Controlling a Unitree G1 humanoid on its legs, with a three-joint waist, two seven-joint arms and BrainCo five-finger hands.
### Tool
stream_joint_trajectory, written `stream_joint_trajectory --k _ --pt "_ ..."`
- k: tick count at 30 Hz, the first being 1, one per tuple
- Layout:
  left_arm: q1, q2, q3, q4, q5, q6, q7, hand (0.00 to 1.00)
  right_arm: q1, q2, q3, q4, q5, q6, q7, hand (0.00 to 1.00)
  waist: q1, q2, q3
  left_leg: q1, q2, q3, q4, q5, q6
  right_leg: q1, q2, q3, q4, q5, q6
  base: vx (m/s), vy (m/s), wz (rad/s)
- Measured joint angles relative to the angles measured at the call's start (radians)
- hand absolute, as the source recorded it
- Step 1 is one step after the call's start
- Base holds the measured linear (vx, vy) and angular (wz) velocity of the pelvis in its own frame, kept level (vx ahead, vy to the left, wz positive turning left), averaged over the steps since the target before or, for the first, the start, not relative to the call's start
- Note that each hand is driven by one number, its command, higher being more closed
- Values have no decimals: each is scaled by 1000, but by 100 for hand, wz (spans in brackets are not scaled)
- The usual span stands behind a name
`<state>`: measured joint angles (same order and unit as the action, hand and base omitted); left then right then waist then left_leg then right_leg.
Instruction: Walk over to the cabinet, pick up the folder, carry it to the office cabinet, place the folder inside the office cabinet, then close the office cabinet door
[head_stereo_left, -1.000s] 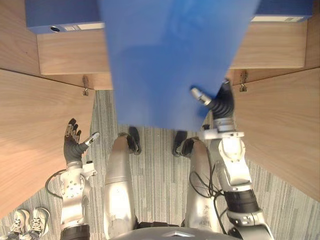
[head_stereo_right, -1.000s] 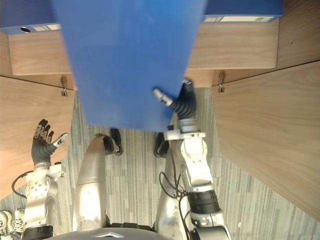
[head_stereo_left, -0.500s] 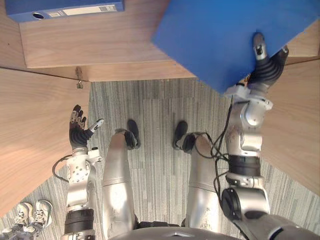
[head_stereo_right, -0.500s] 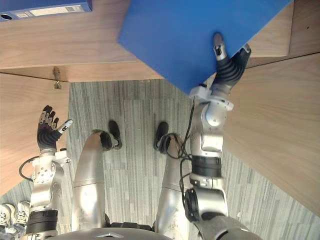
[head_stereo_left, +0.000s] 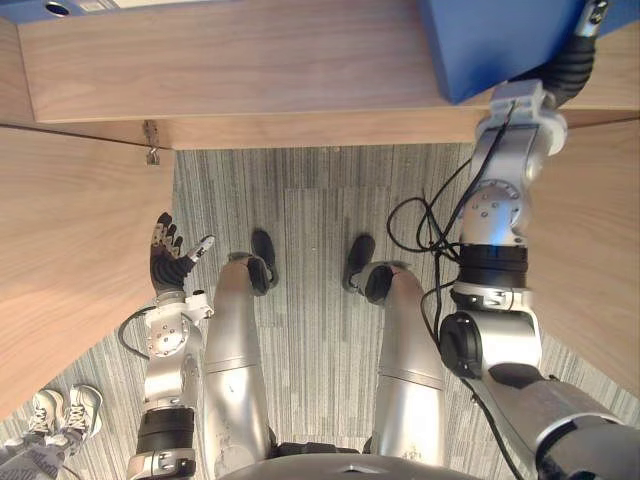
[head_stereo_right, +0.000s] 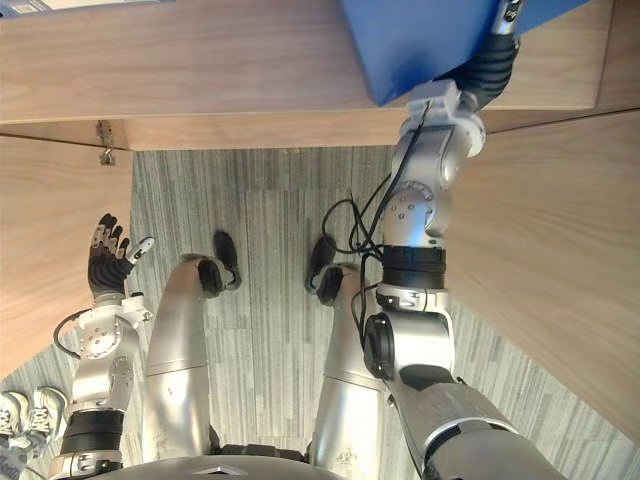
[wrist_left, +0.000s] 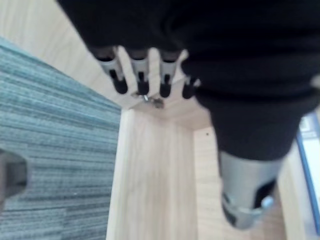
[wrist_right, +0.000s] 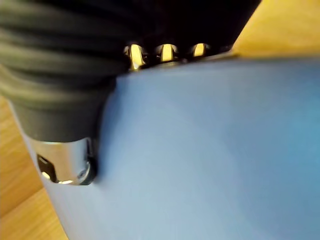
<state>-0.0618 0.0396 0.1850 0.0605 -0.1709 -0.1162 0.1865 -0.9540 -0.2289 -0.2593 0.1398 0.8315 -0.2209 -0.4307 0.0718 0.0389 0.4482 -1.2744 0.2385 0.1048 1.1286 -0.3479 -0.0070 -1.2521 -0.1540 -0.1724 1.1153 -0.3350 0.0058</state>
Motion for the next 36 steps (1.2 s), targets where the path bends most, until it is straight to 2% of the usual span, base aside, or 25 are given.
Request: stream_joint_trajectory --k 9,17,25,26,36 --pt "-2 0 -37 0 -3 11 19 0 -102 -22 0 39 124 -47 -24 100 3 -3 -2 -91 22 -21 101 -9 6 -81 1 -5 102 -23 -19 -105 -30 0" --pt "-3 0 -58 -9 -4 17 28 0 -179 -43 6 79 146 -50 -40 100 7 -3 -2 -172 30 -32 155 -4 13 -161 -2 -5 156 -14 -38 -44 -5 -2" --pt "-4 6 -59 -22 -22 13 29 0 -279 -134 61 192 183 -41 -69 100 9 -3 -2 -194 29 -34 160 2 16 -182 -6 -7 162 -13 -40 -18 1 0" --pt "-4 8 -61 -21 -23 11 29 0 -284 -141 62 194 186 -36 -70 0 9 -3 -2 -195 29 -34 157 4 16 -182 -7 -8 161 -11 -42 0 0 0" --pt "-3 21 -60 -21 -24 1 28 0 -310 -224 99 212 224 -38 -72 0 2 -3 -2 -209 17 -44 109 35 11 -185 -15 -32 125 -1 -54 -3 -2 5"
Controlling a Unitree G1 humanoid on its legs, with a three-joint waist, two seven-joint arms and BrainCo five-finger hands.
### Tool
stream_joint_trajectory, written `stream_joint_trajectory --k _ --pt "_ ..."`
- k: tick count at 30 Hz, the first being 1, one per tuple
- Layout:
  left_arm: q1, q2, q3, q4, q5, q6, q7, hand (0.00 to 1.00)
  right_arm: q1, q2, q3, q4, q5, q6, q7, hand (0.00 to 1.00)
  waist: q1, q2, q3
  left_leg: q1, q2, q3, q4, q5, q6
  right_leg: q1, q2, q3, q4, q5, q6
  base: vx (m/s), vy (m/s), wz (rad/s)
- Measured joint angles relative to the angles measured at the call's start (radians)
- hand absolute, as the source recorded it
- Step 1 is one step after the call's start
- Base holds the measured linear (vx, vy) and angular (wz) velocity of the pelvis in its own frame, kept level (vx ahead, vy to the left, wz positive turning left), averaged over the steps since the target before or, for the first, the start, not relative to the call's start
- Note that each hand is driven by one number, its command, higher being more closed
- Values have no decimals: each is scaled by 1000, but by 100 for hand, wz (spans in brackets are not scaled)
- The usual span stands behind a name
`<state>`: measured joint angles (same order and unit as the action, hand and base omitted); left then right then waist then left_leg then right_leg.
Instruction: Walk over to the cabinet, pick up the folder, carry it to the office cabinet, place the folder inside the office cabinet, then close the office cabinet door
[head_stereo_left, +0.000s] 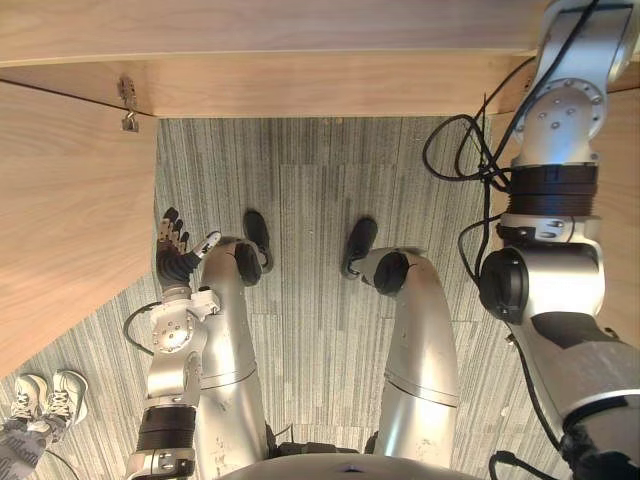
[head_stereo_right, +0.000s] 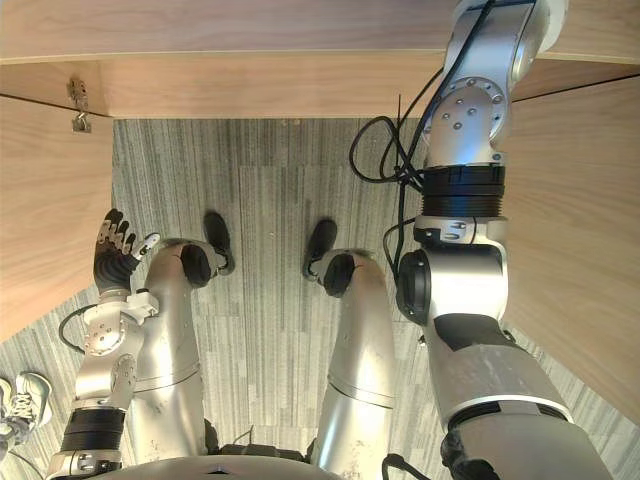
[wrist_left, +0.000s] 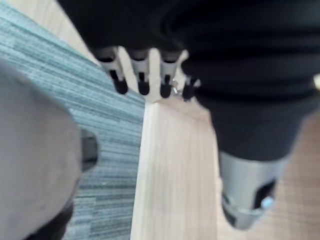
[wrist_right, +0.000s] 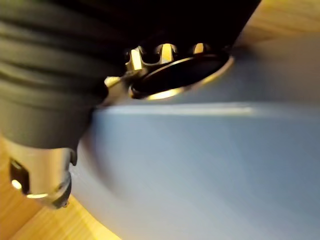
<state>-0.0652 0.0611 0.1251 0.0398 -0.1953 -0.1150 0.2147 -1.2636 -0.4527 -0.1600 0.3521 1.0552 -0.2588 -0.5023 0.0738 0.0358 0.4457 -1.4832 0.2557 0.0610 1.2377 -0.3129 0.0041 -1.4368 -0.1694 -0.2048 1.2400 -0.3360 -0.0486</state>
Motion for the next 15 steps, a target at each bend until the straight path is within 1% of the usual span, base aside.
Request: stream_joint_trajectory --k 6,12,15 --pt "1 2 -1 0 -19 -3 -3 0 -23 -27 22 32 21 0 6 0 0 0 0 1 -2 -2 -27 24 -5 0 0 -9 -17 8 -6 -15 -4 2" --pt "5 9 -3 0 -22 -3 -4 0 -52 -49 40 61 22 0 40 0 -11 0 0 3 -2 -2 -53 46 -9 1 0 -18 -37 20 -11 -5 -2 0" --pt "5 9 -6 1 -31 -3 -4 0 -52 -55 40 61 38 0 43 0 -12 0 0 7 -1 -2 -58 51 -8 5 1 -20 -41 28 -21 0 0 0"
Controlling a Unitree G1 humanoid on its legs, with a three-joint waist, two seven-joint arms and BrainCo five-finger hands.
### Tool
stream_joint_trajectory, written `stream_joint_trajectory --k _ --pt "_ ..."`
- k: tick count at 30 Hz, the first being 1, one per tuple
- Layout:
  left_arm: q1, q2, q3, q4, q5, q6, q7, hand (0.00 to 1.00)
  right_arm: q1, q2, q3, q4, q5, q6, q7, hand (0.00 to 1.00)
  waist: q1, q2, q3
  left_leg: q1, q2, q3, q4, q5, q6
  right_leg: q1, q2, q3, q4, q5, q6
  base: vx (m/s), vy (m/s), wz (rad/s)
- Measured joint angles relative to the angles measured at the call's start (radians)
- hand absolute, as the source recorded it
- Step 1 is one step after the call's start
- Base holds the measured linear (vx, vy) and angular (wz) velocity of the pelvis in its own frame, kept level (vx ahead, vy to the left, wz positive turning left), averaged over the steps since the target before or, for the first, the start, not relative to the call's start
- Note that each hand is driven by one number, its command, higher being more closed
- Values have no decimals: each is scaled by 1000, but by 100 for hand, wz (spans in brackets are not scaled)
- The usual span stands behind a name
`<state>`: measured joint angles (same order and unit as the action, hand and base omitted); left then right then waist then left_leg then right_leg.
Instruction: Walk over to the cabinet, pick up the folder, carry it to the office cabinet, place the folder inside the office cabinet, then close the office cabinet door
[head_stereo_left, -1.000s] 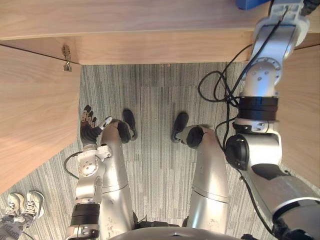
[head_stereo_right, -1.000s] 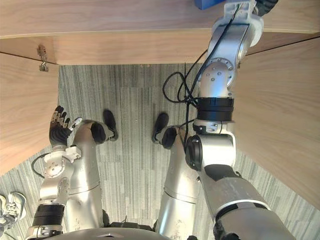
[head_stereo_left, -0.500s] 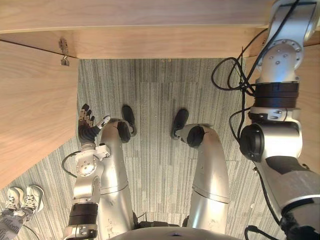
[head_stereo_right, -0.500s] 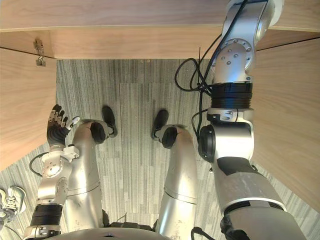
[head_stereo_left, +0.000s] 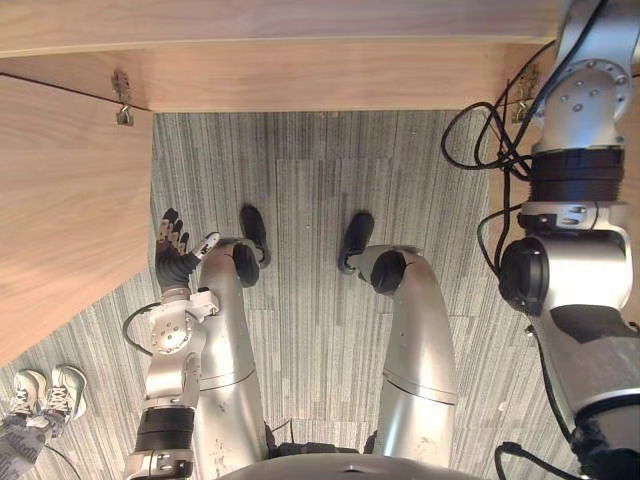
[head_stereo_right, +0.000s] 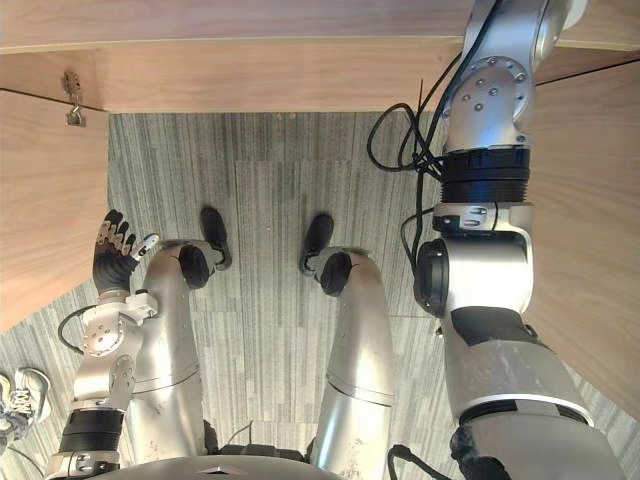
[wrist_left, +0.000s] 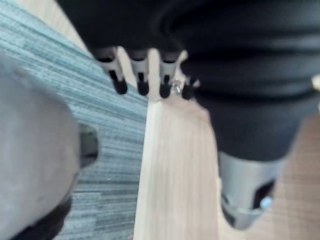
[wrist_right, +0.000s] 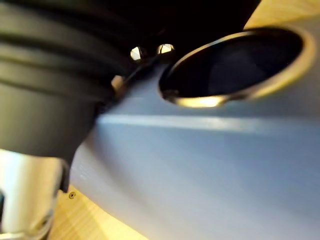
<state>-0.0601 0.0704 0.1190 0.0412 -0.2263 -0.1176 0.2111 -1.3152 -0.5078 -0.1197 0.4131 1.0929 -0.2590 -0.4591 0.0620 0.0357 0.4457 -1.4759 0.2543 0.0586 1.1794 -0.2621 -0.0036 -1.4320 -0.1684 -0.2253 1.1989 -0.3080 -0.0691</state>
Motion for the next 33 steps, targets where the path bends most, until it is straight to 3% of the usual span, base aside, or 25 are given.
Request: stream_joint_trajectory --k 8,20,24,33 --pt "-1 -1 -30 20 -4 20 0 0 8 56 1 -17 7 -25 -3 0 -7 0 0 58 13 7 -32 3 -3 56 18 -2 -44 10 7 -6 2 -5" --pt "-39 -3 -35 18 11 38 4 0 86 229 -4 -137 7 -50 -8 0 -4 -3 -4 83 23 8 -48 6 -8 77 35 -2 -60 16 -4 1 2 -1" --pt "-47 -5 -36 18 15 39 4 0 100 249 -1 -161 2 -50 -8 0 -4 -3 -4 84 25 9 -48 6 -9 77 36 -2 -64 18 -1 -3 3 -1" --pt "-46 -5 -41 20 15 41 4 0 98 164 145 -117 -22 49 55 0 -4 -3 -4 114 34 20 -80 13 -7 109 49 -1 -112 38 8 -10 9 -4"
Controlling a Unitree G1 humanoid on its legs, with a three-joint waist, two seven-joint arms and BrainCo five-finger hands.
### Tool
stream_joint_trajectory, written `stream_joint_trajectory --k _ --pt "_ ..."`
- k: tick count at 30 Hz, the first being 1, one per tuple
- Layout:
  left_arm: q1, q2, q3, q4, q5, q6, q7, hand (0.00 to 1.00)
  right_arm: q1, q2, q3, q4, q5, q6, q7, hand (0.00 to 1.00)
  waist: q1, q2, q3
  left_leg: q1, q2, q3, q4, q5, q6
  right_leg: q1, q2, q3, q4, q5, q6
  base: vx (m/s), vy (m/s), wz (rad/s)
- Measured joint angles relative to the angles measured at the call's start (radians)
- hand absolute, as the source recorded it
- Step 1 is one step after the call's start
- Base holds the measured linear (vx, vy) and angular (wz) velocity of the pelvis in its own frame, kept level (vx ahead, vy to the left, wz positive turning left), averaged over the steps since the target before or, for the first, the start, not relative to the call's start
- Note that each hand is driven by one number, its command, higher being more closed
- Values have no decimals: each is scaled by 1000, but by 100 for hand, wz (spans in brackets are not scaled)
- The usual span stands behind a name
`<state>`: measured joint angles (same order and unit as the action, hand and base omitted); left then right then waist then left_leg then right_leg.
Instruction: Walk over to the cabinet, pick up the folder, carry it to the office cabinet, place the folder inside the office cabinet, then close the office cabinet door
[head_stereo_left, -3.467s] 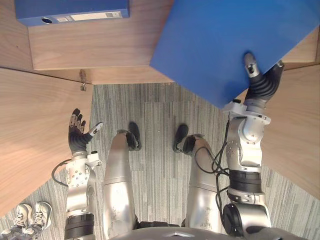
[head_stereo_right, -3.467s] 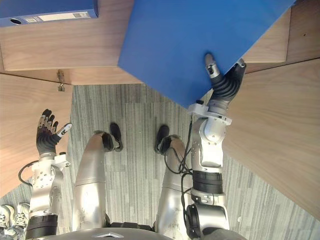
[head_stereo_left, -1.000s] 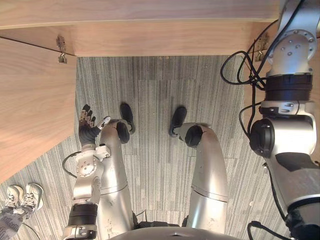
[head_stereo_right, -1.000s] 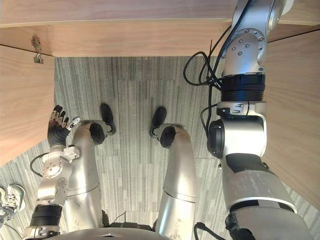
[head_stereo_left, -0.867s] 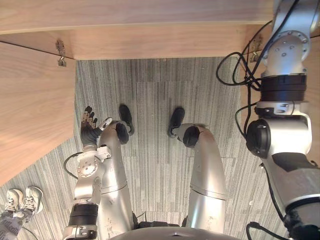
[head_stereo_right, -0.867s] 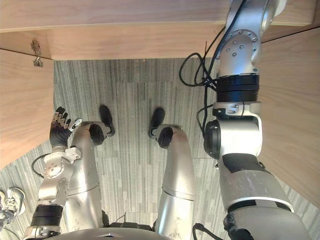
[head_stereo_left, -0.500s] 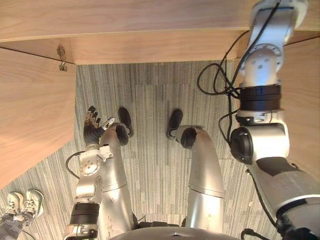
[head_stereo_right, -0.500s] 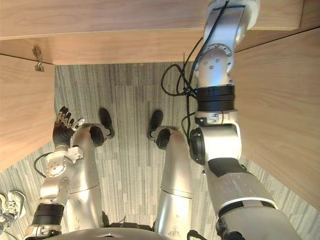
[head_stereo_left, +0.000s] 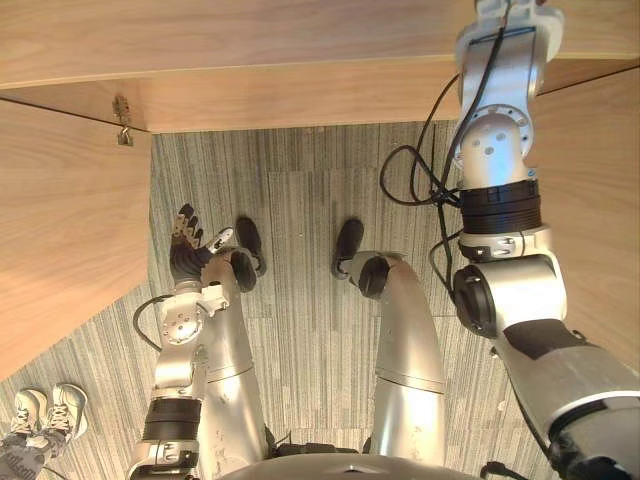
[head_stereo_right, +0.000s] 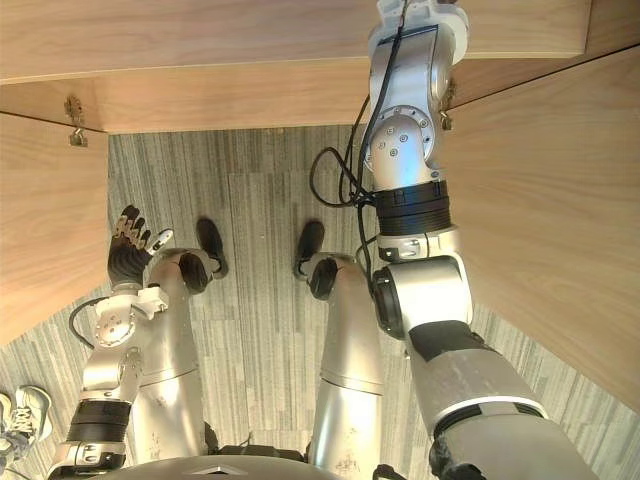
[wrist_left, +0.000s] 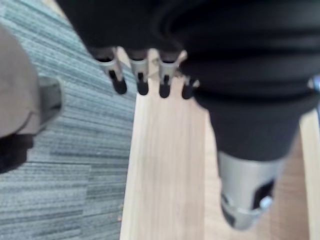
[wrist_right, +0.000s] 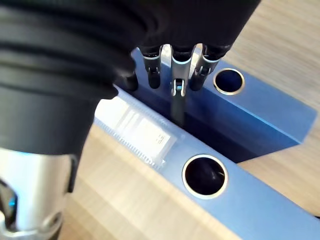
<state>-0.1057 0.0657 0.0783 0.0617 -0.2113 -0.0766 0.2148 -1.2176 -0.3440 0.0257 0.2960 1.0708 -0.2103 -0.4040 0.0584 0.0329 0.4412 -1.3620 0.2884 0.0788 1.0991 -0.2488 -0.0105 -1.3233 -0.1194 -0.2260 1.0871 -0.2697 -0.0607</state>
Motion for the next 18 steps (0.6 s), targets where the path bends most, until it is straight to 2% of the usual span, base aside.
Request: stream_joint_trajectory --k 4,13,18 --pt "1 3 -1 0 0 -1 -1 0 0 -57 18 12 -17 31 30 0 0 0 0 2 0 2 -5 0 0 2 1 0 -10 8 -7 0 0 0" --pt "2 14 -1 0 0 0 -4 0 61 -189 56 32 -57 57 102 0 -2 0 0 3 2 0 -10 0 1 15 4 -7 -31 12 6 -1 3 0" --pt "2 37 5 0 0 -1 -12 0 163 -332 115 -6 -99 85 165 0 -9 0 0 3 1 4 -22 0 6 19 5 -8 -53 21 13 -6 13 -1"
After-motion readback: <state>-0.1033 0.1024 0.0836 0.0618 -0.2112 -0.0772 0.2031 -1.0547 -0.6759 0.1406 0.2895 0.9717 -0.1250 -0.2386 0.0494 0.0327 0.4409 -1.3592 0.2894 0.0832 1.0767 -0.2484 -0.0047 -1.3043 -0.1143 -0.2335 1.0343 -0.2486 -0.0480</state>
